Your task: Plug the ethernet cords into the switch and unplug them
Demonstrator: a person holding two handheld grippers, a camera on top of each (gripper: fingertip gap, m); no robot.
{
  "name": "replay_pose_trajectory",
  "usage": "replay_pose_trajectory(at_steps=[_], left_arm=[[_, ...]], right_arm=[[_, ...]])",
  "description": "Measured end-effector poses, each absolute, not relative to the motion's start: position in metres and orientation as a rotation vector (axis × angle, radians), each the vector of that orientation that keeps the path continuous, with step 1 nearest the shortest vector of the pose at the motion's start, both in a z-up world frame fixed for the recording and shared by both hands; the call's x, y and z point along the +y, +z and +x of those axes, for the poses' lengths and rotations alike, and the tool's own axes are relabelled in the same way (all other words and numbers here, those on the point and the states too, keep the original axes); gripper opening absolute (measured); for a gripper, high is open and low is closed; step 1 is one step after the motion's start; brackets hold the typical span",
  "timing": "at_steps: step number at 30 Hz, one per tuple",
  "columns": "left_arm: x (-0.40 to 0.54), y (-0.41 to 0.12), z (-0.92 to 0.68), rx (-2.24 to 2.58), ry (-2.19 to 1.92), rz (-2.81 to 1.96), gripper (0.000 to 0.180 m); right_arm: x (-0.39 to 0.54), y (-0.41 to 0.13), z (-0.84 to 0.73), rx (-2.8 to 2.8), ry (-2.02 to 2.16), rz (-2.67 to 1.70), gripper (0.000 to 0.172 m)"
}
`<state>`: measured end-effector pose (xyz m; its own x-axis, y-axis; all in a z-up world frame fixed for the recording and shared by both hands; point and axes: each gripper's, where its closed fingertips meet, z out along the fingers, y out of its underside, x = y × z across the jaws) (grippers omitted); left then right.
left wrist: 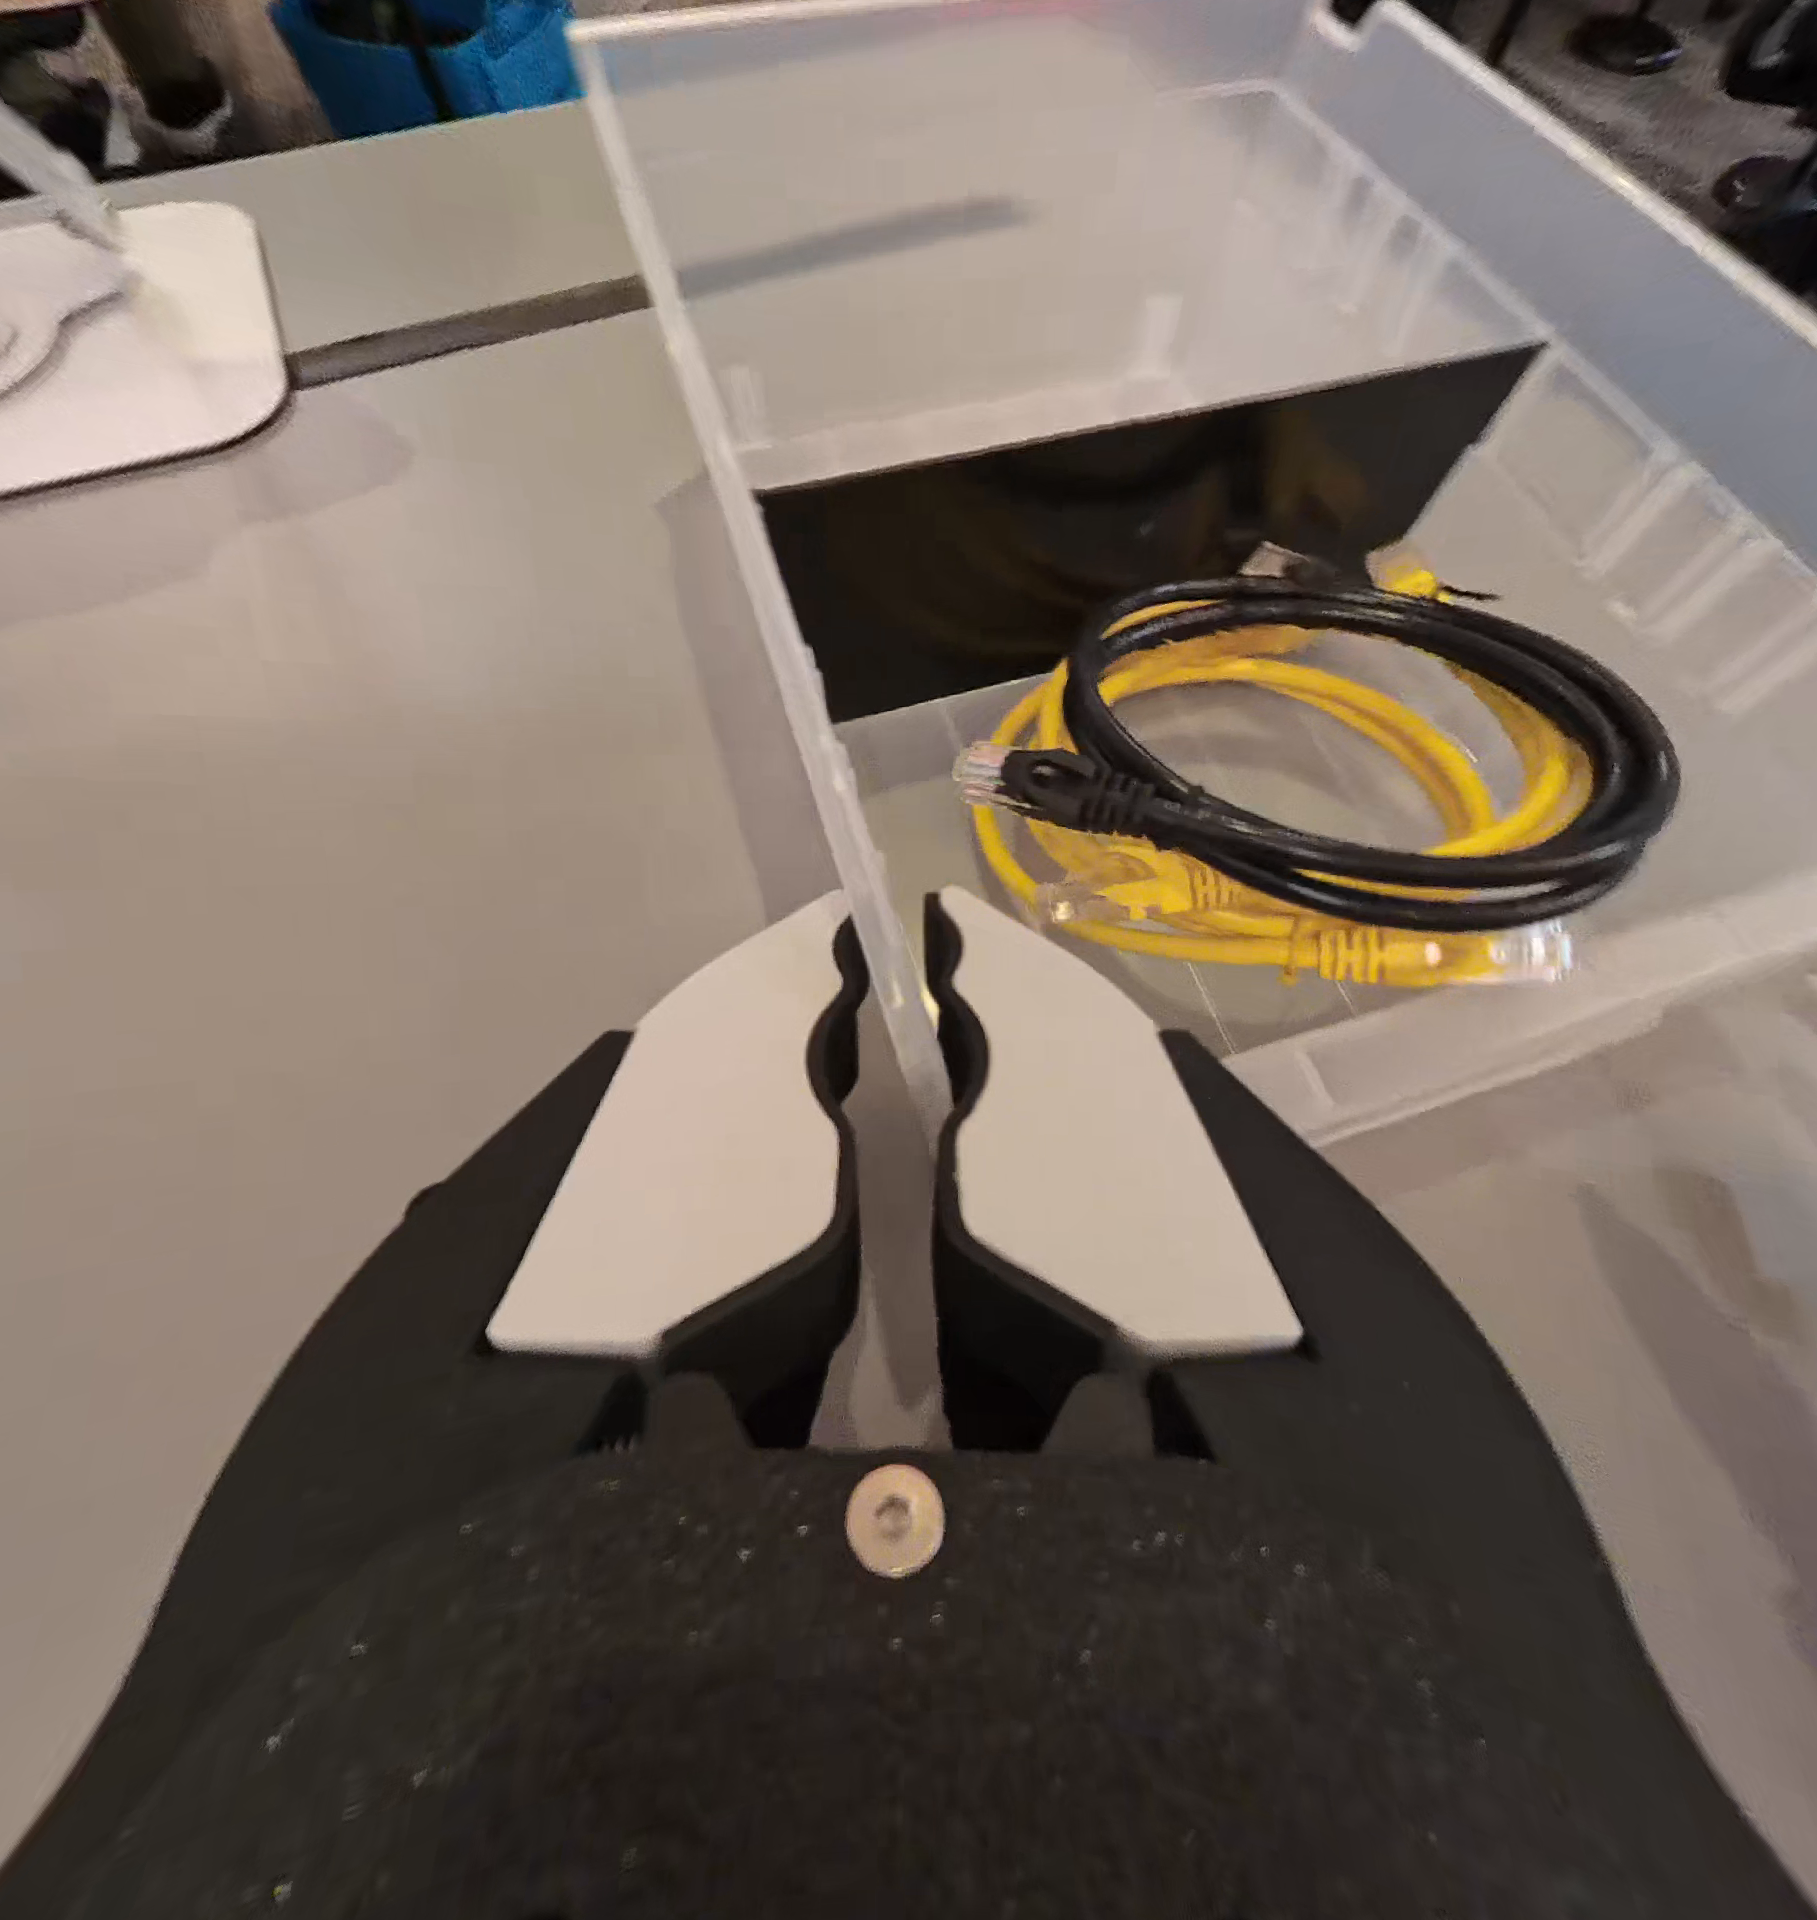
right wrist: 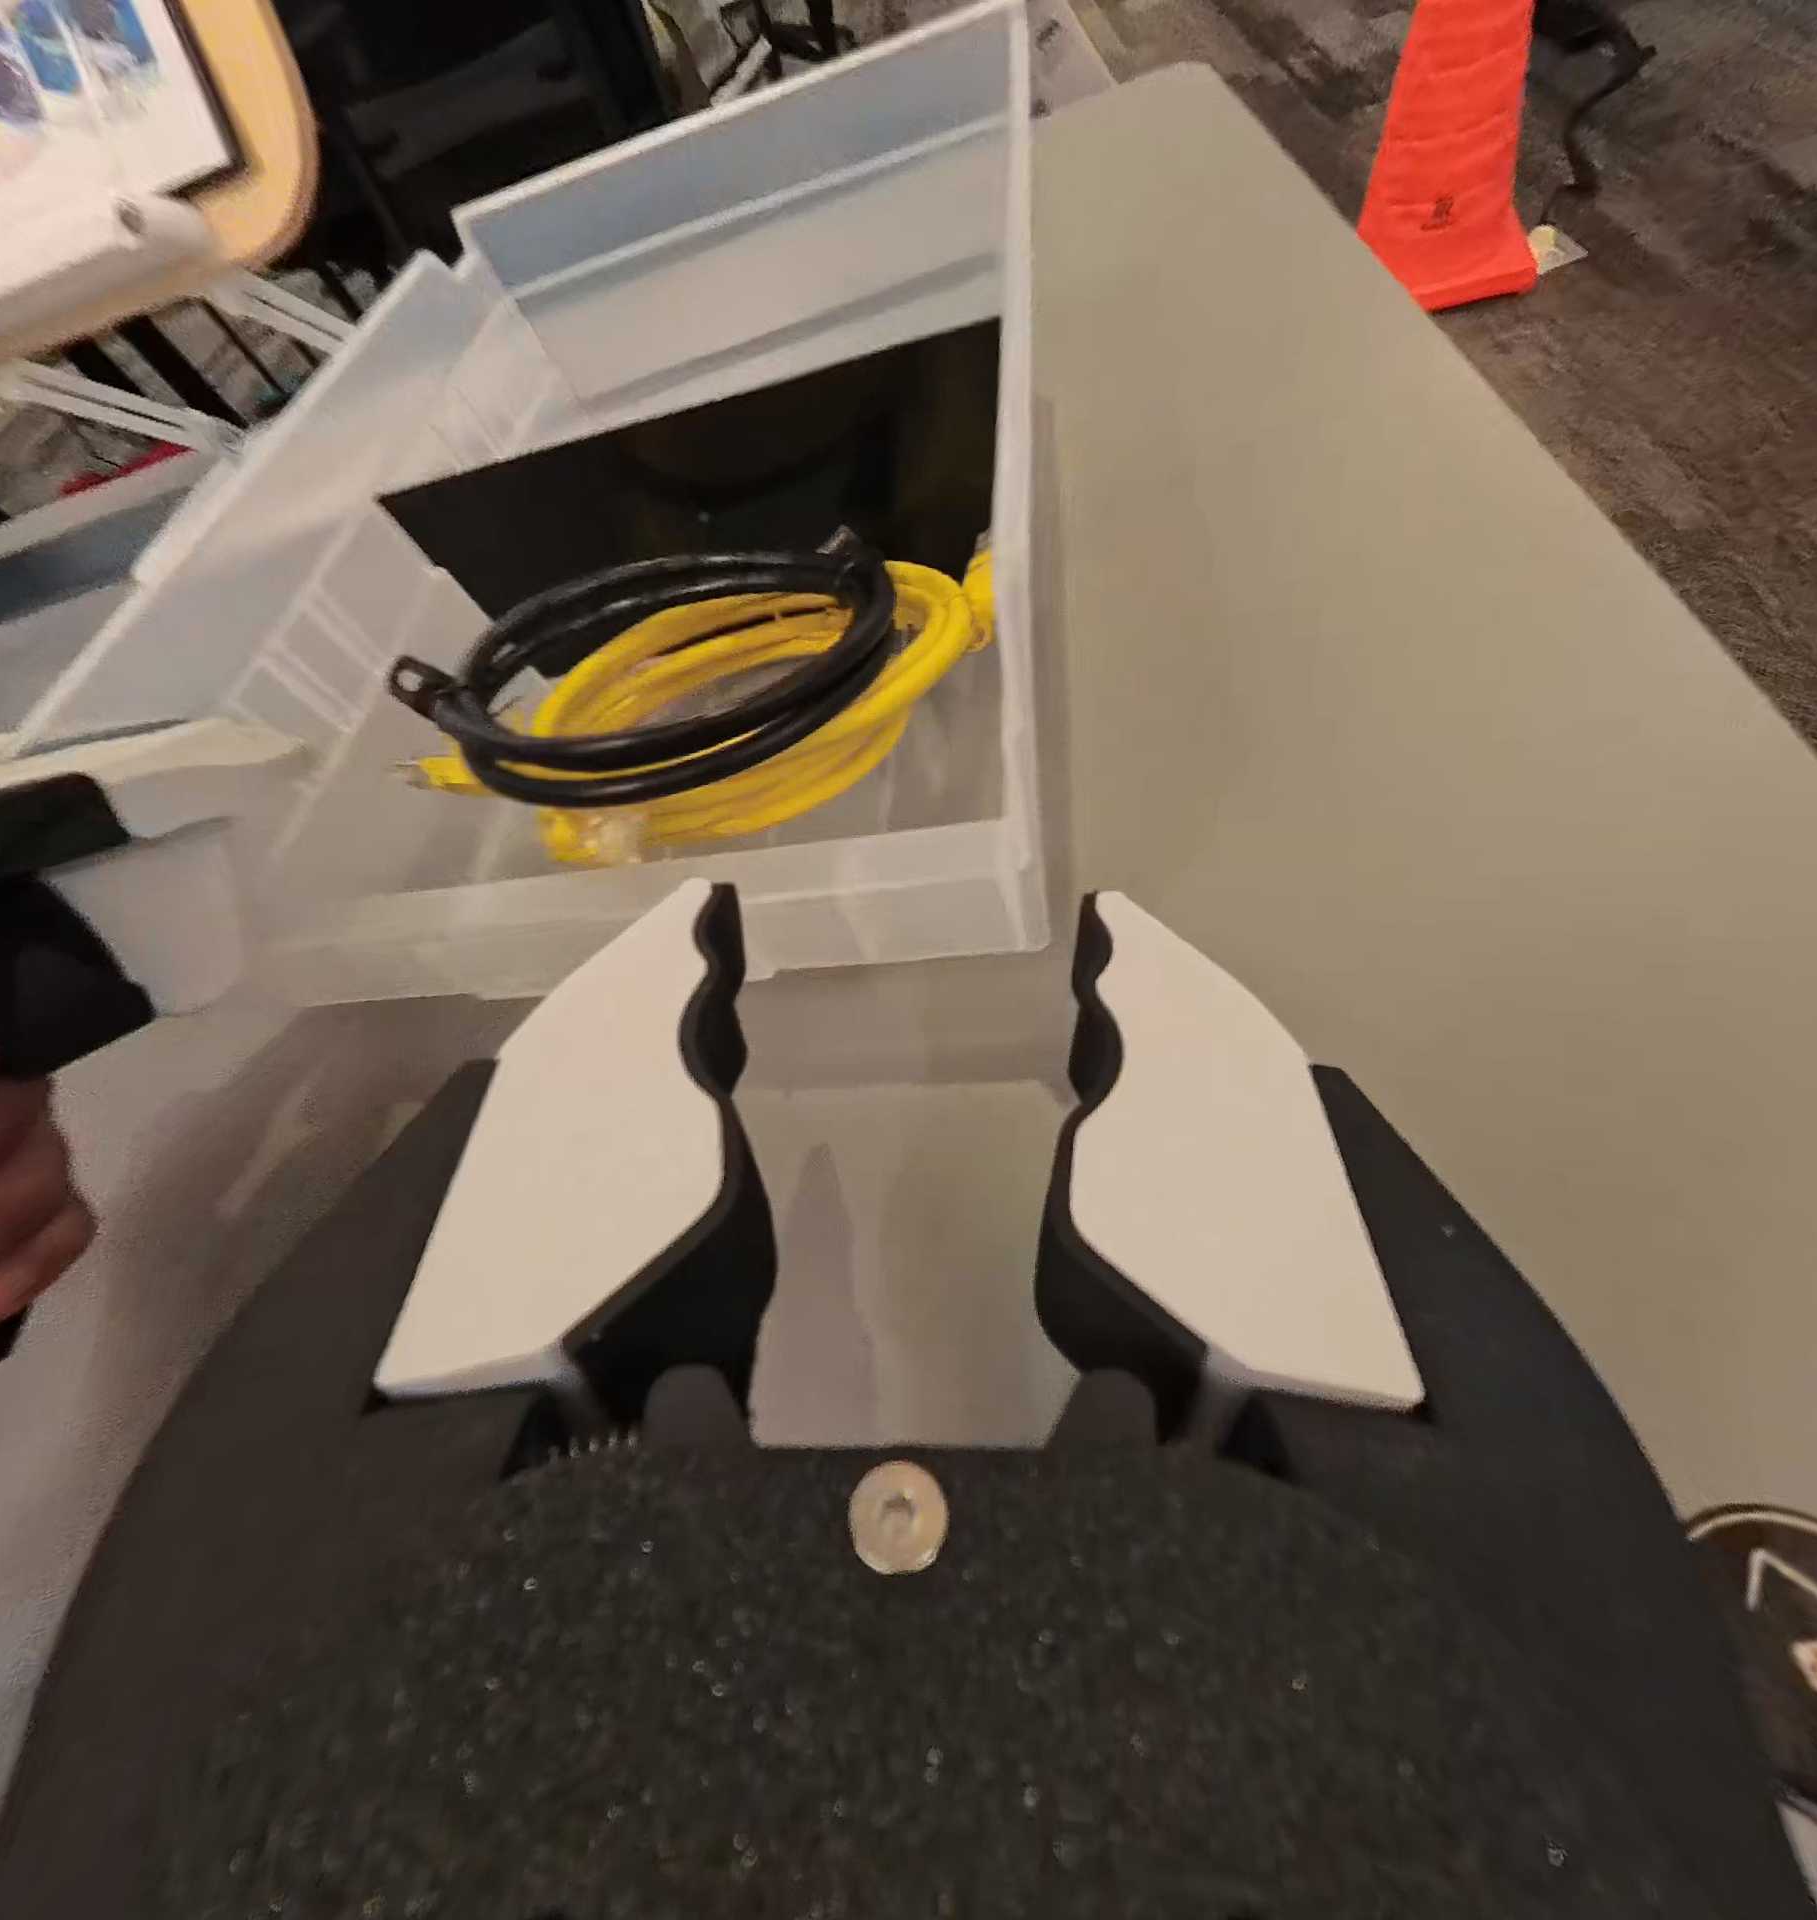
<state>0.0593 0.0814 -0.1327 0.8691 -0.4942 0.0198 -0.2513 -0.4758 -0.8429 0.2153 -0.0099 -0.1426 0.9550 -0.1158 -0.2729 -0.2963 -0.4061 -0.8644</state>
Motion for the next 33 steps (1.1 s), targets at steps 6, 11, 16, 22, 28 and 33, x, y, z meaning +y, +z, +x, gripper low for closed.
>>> replay_pose_trajectory(at_steps=[6,11,16,22,28,33], left_arm=[[0.066,-0.132,0.032,0.491,-0.331,-2.1,0.004],[0.06,-0.132,0.02,0.489,-0.317,-2.097,0.004],[0.059,-0.12,-0.013,0.452,-0.278,-2.078,0.004],[0.07,-0.076,-0.112,0.329,-0.148,-1.998,0.004],[0.081,-0.066,-0.231,0.168,-0.114,-2.012,0.005],[0.088,-0.099,-0.275,0.146,-0.136,-2.086,0.005]], right_arm=[[0.0,-0.14,0.19,0.245,0.15,-1.983,0.063],[0.004,-0.144,0.18,0.229,0.133,-2.026,0.049],[0.001,-0.14,0.169,0.251,0.097,-2.099,0.006],[0.035,-0.11,0.082,0.075,0.086,-2.062,0.003],[0.064,-0.103,-0.038,-0.099,0.15,-2.087,0.003],[0.072,-0.132,-0.088,-0.167,0.143,-2.175,0.004]])
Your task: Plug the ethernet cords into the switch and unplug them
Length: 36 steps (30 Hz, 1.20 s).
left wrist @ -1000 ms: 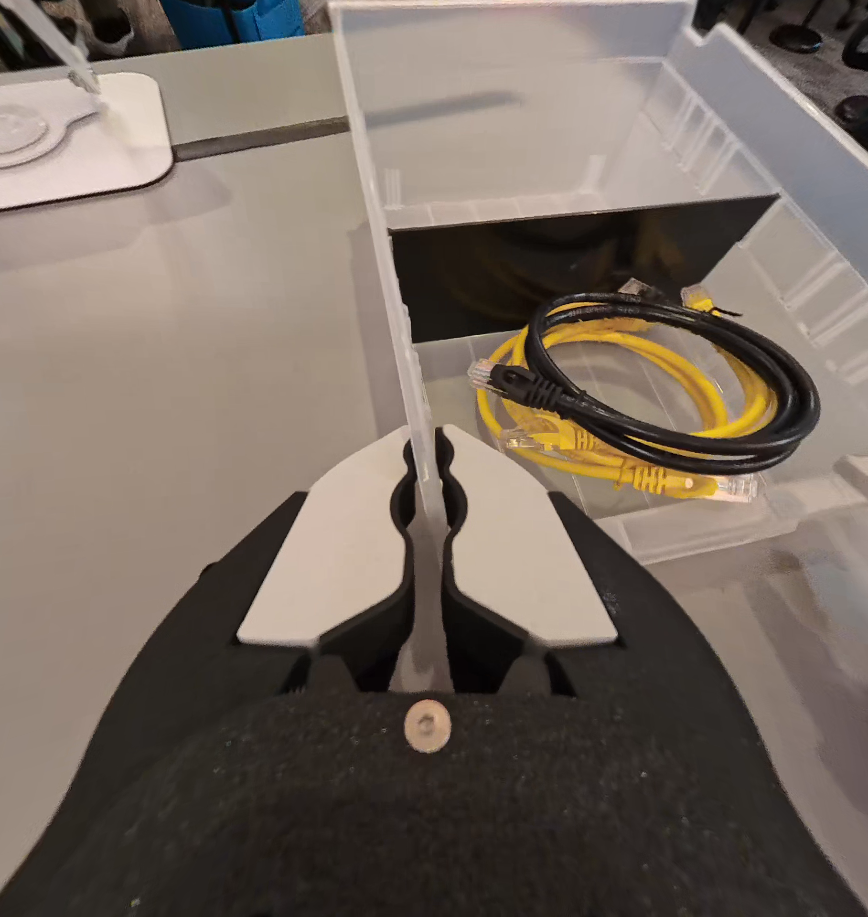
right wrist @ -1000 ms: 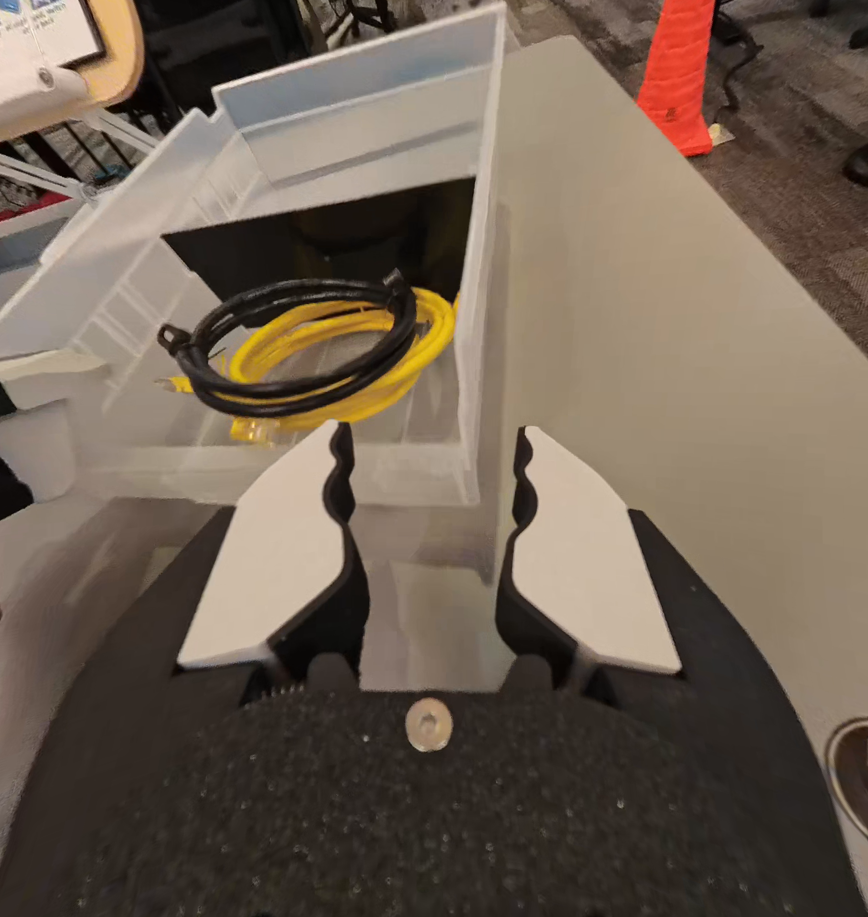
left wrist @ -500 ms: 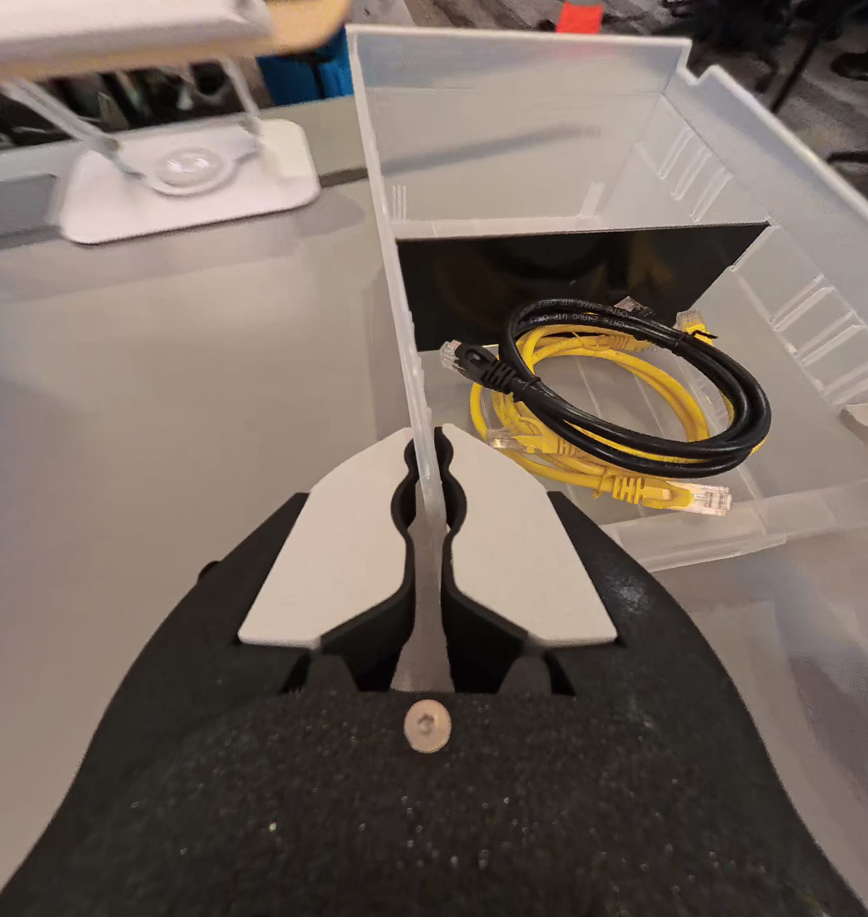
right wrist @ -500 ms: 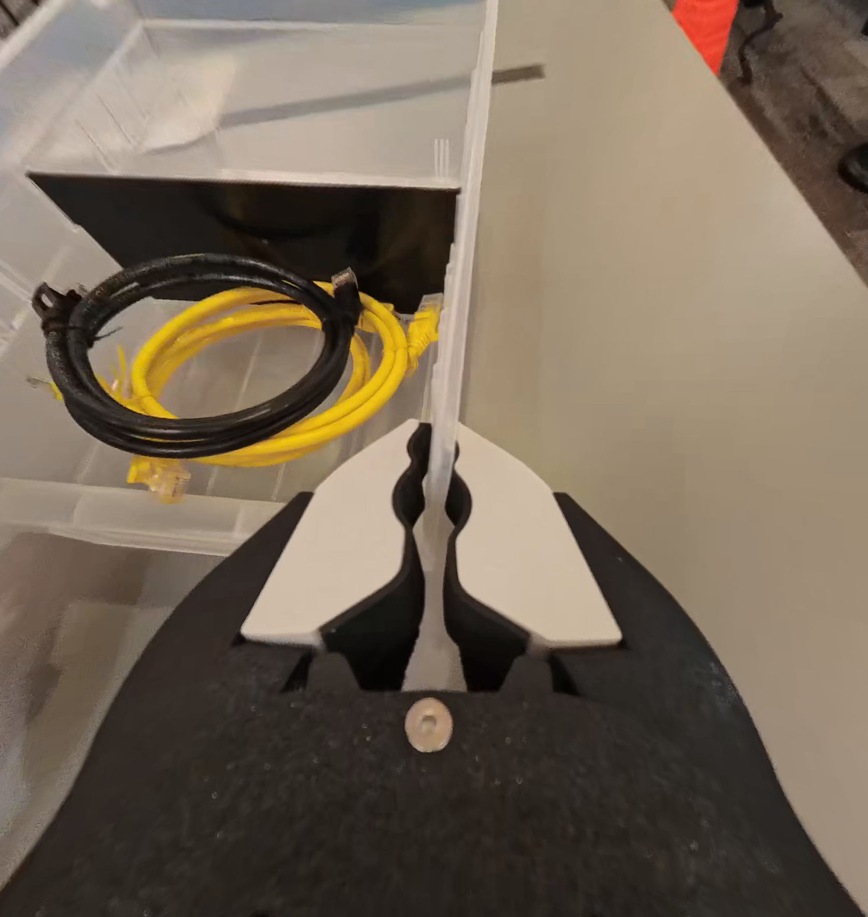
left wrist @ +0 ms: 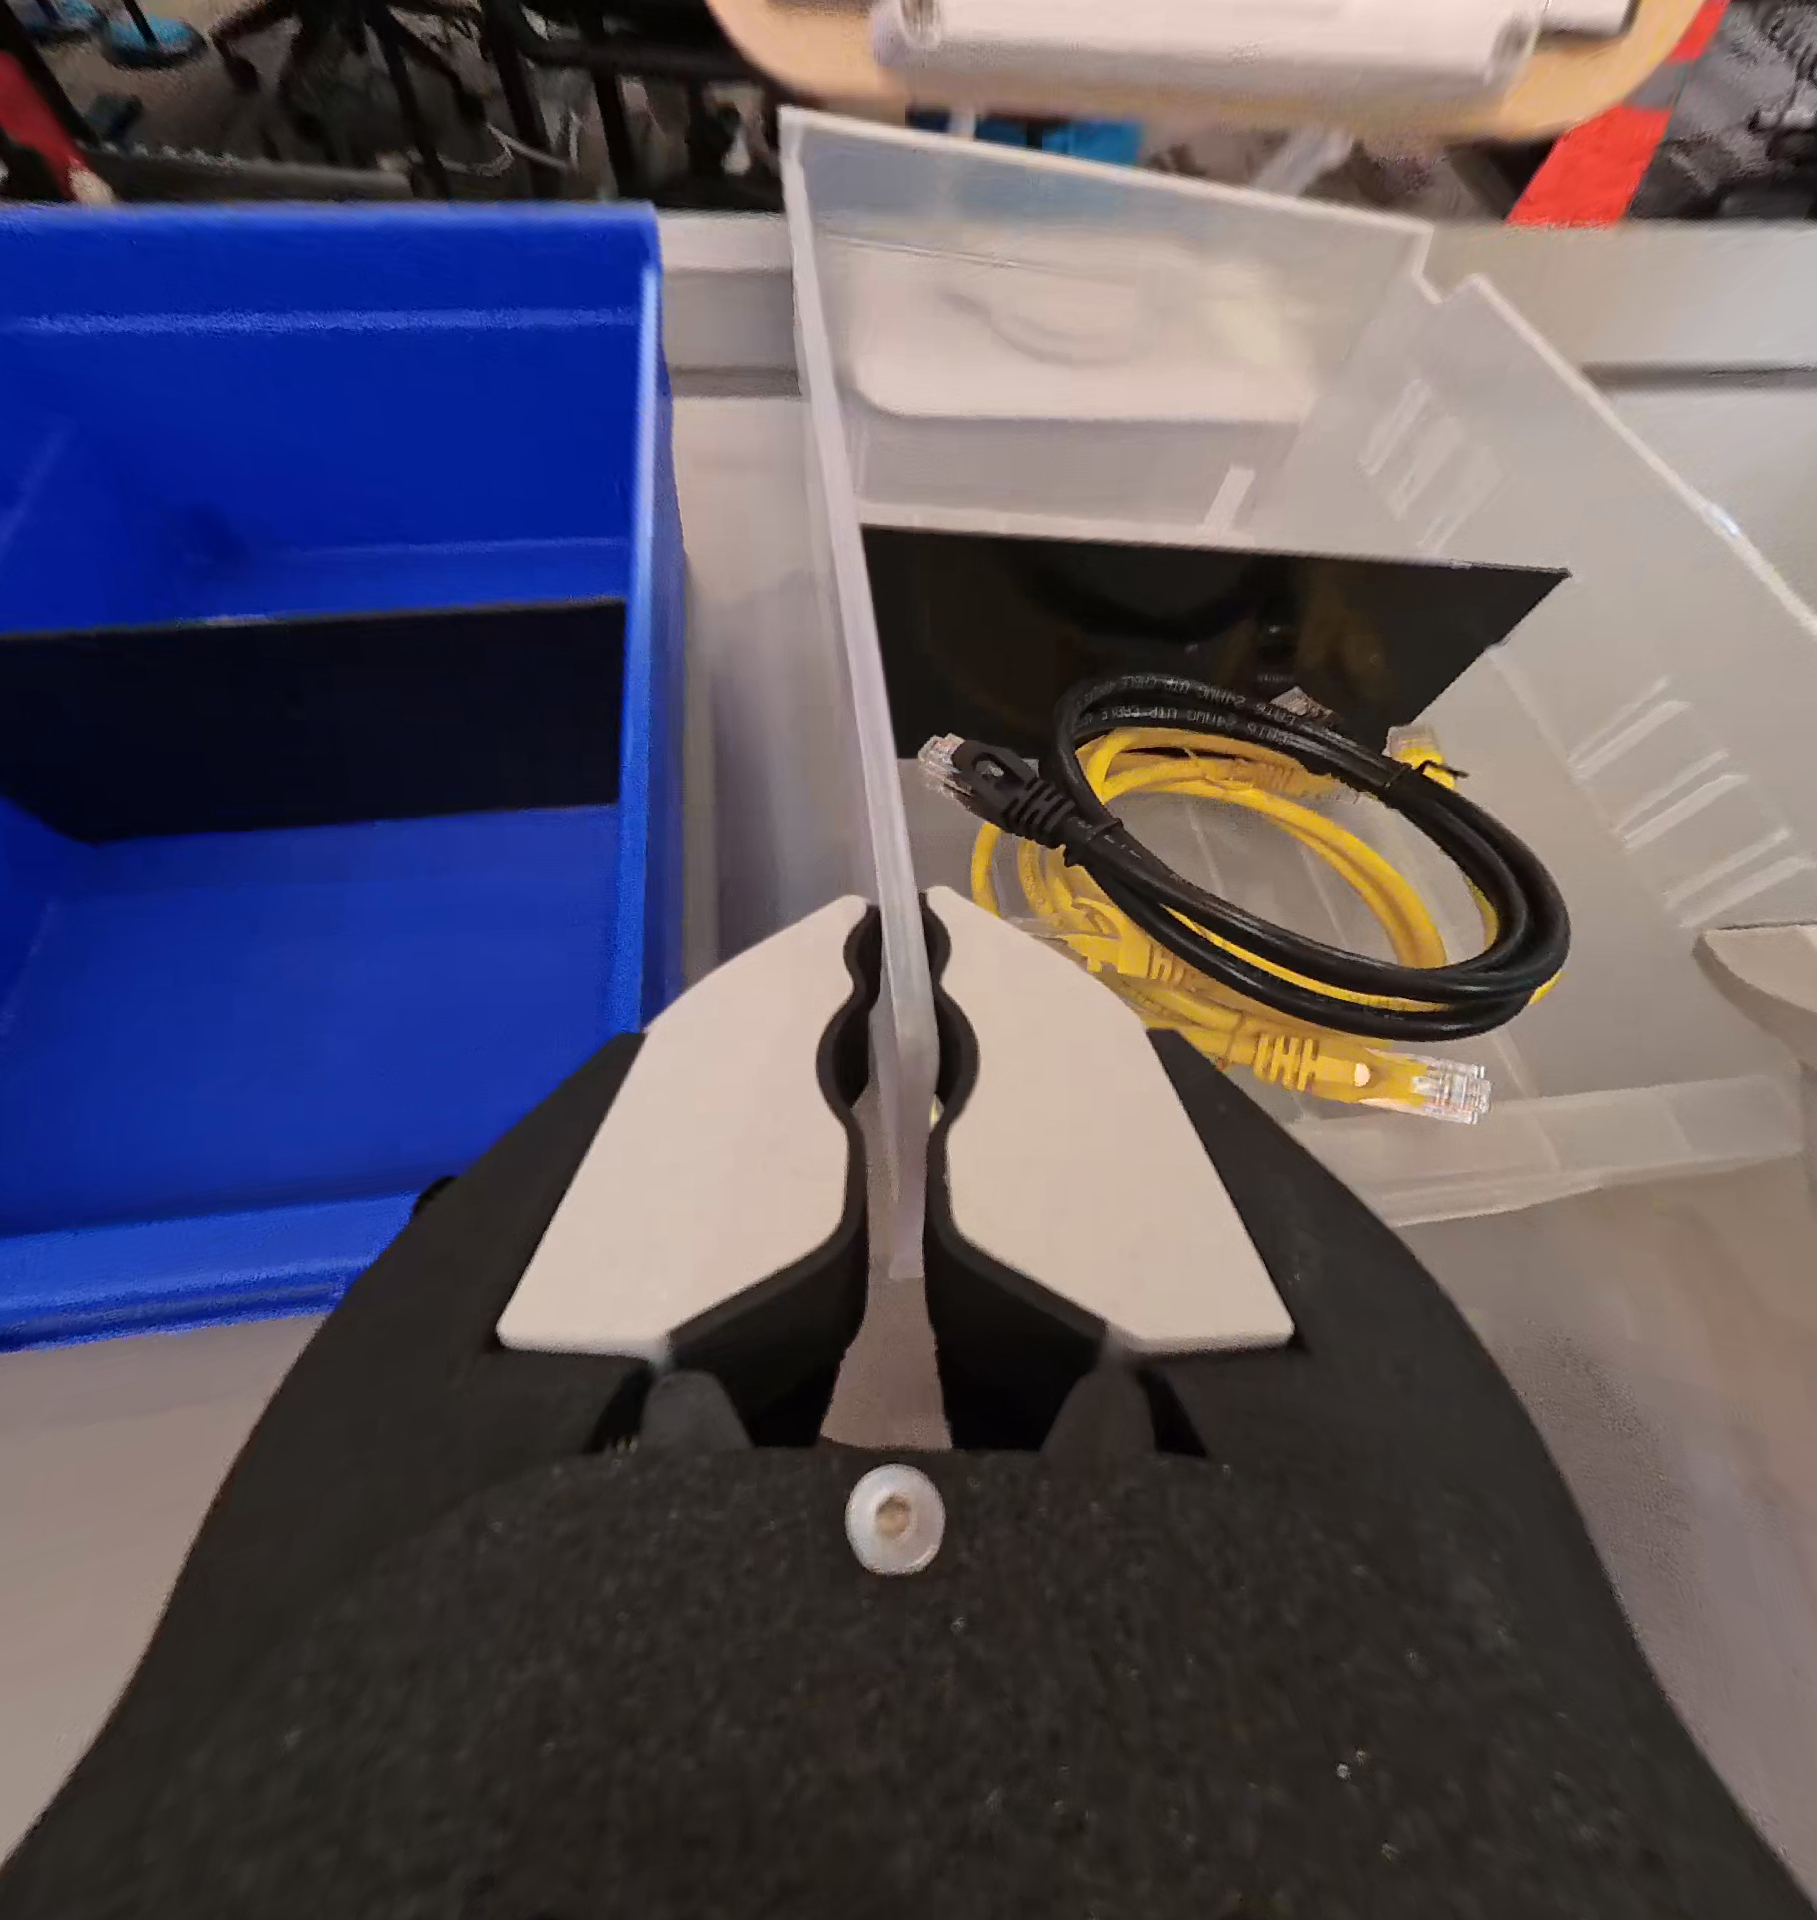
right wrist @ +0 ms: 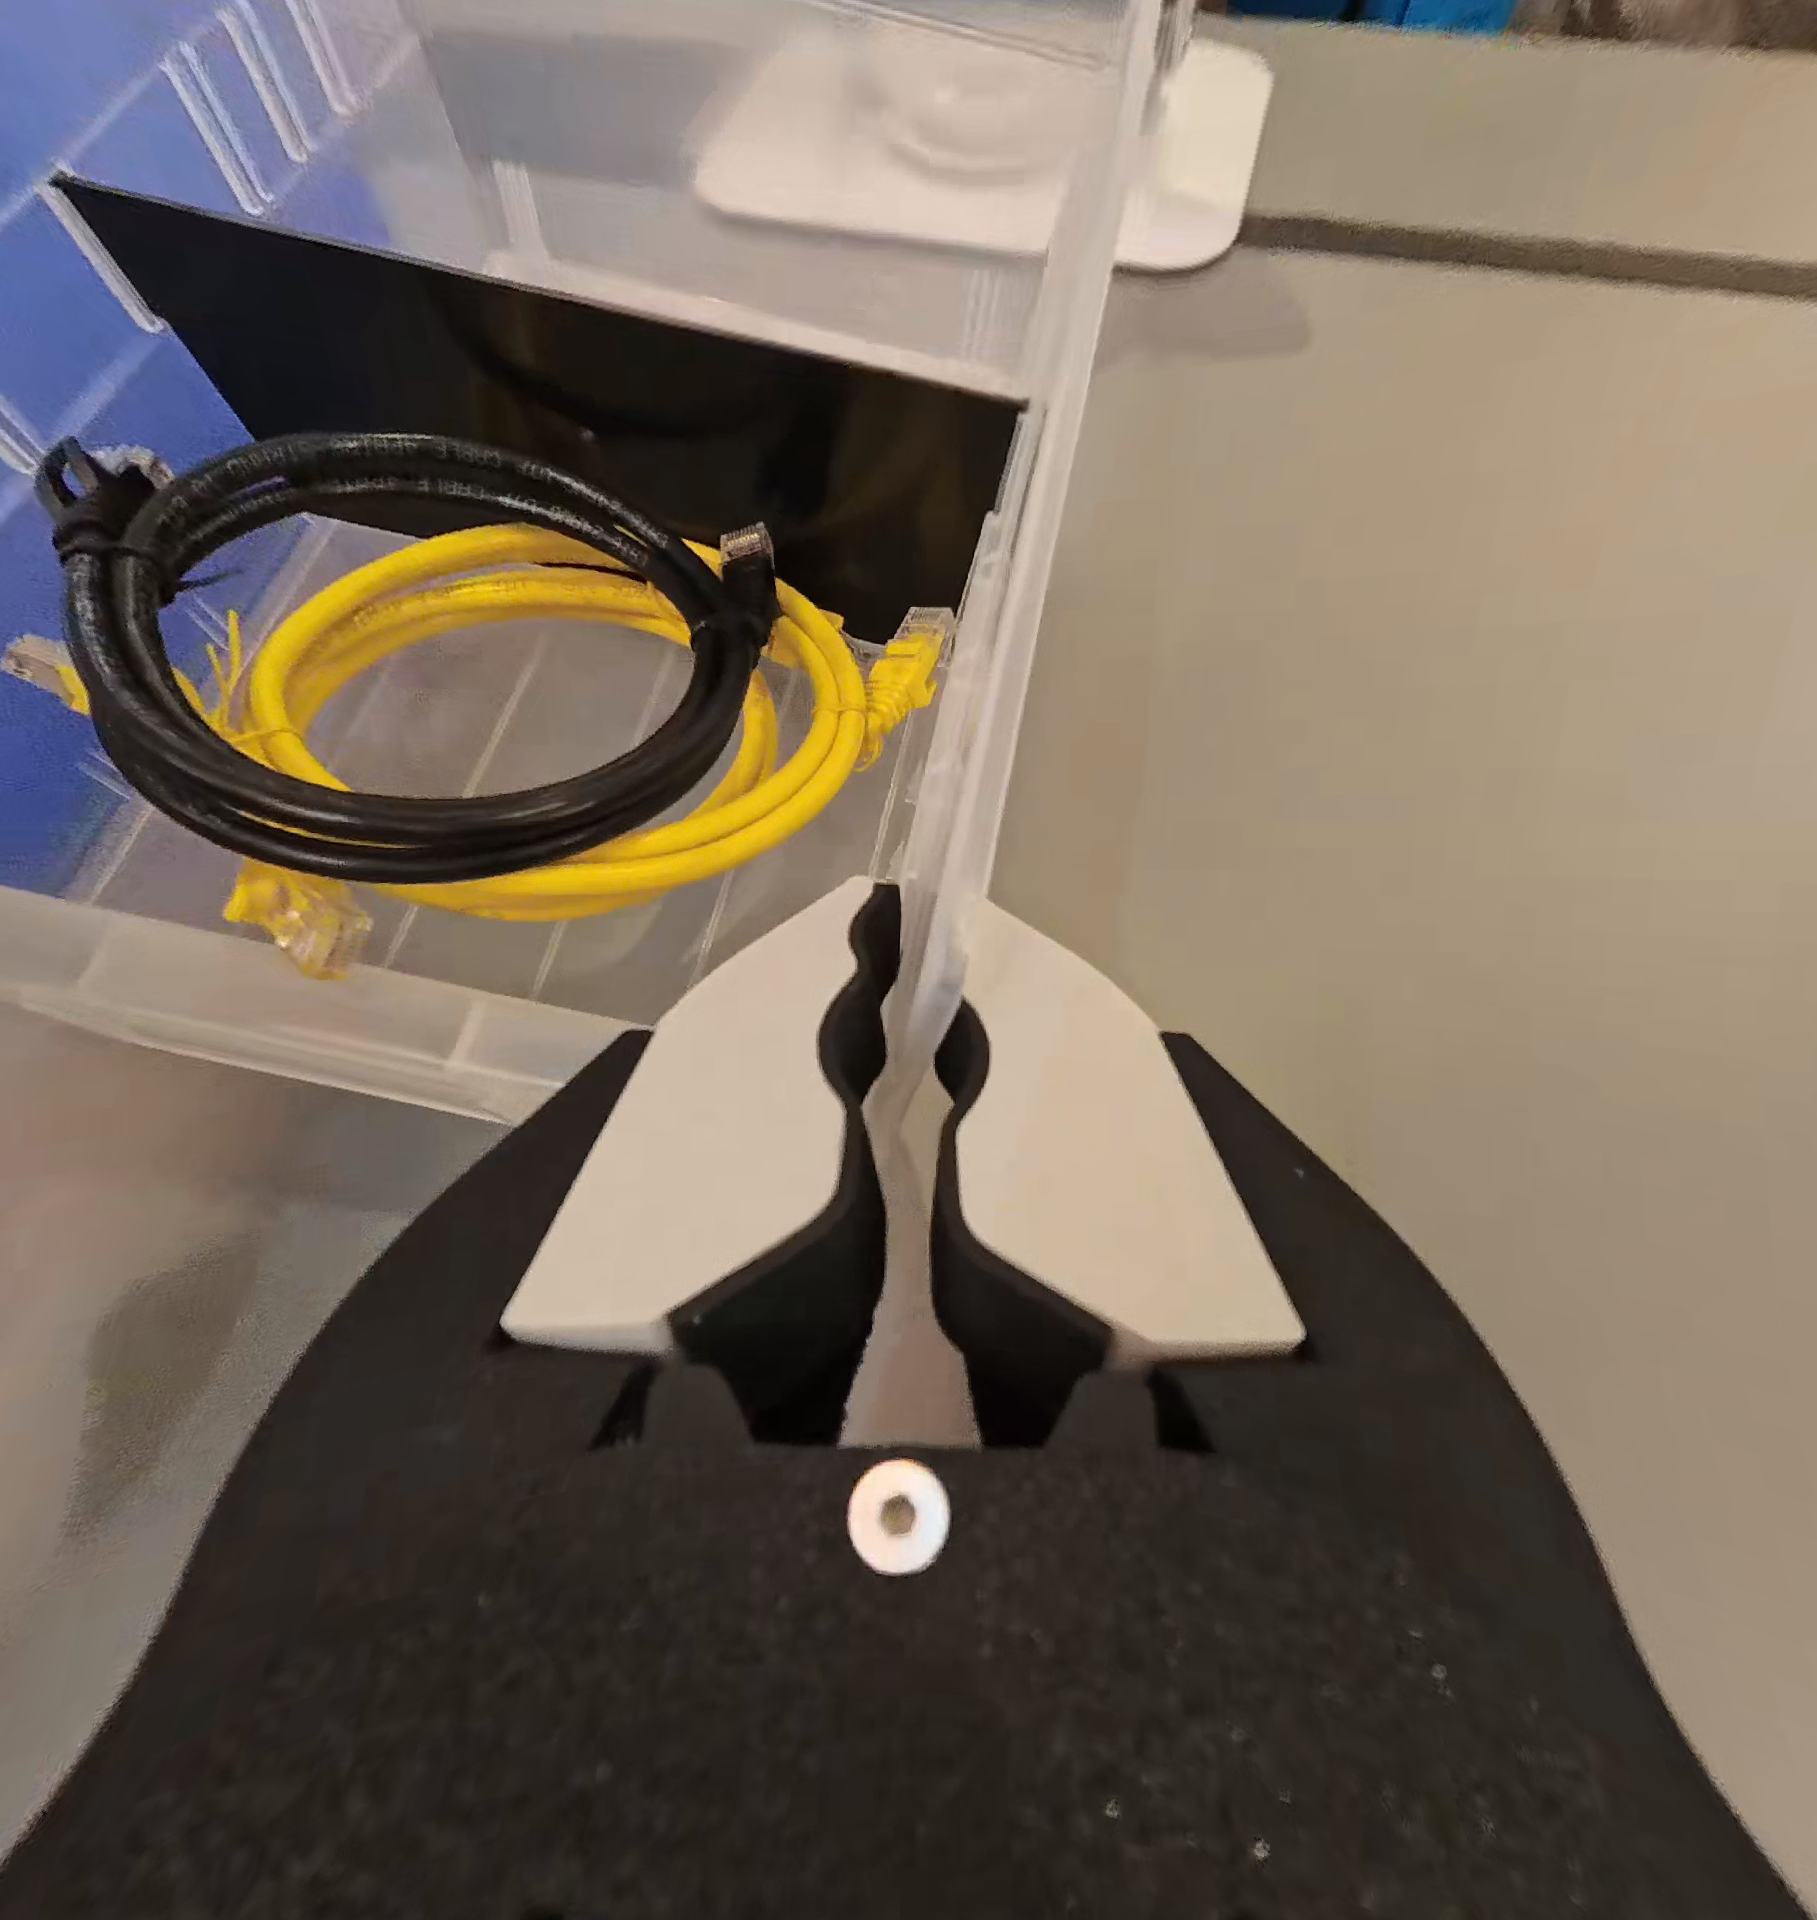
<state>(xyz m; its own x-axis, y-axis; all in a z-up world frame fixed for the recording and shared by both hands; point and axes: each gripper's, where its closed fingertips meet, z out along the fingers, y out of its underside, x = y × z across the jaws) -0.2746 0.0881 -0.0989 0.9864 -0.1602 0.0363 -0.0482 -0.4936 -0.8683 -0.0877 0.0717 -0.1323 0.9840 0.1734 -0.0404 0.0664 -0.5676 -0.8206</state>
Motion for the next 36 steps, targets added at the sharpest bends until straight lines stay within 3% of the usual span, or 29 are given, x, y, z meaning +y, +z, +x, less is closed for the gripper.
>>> replay_pose_trajectory(at_steps=[5,7,10,11,15,17,20,23,31,36], left_arm=[[0.088,-0.128,-0.275,0.181,-0.223,-2.059,0.006],[0.081,-0.124,-0.269,0.194,-0.353,-2.079,0.021],[0.063,-0.09,-0.265,0.194,-0.565,-2.055,0.058],[0.059,-0.072,-0.269,0.191,-0.615,-2.017,0.062],[0.055,0.001,-0.319,0.079,-0.755,-1.831,0.055],[0.061,0.012,-0.365,0.02,-0.695,-1.811,0.057],[0.068,-0.018,-0.452,0.036,-0.343,-1.945,0.068],[0.065,-0.064,-0.521,0.011,-0.109,-2.056,0.068],[0.096,-0.144,-0.515,0.058,-0.282,-2.221,0.061],[0.106,-0.142,-0.515,0.062,-0.226,-2.28,0.005]], right_arm=[[0.069,-0.141,-0.088,-0.206,0.064,-2.136,0.007],[0.066,-0.141,-0.092,-0.273,0.134,-2.111,0.015],[0.05,-0.136,-0.087,-0.439,0.163,-2.068,0.024],[0.042,-0.133,-0.081,-0.494,0.13,-2.046,0.025],[0.001,-0.133,-0.064,-0.629,0.086,-2.012,0.03],[-0.021,-0.13,-0.056,-0.623,0.101,-1.978,0.024],[-0.047,-0.107,-0.055,-0.62,0.223,-1.838,0.025],[-0.054,-0.096,-0.051,-0.574,0.264,-1.792,0.027],[-0.065,-0.099,-0.088,-0.504,0.554,-1.816,0.02],[-0.069,-0.108,-0.105,-0.572,0.504,-1.832,0.02]])
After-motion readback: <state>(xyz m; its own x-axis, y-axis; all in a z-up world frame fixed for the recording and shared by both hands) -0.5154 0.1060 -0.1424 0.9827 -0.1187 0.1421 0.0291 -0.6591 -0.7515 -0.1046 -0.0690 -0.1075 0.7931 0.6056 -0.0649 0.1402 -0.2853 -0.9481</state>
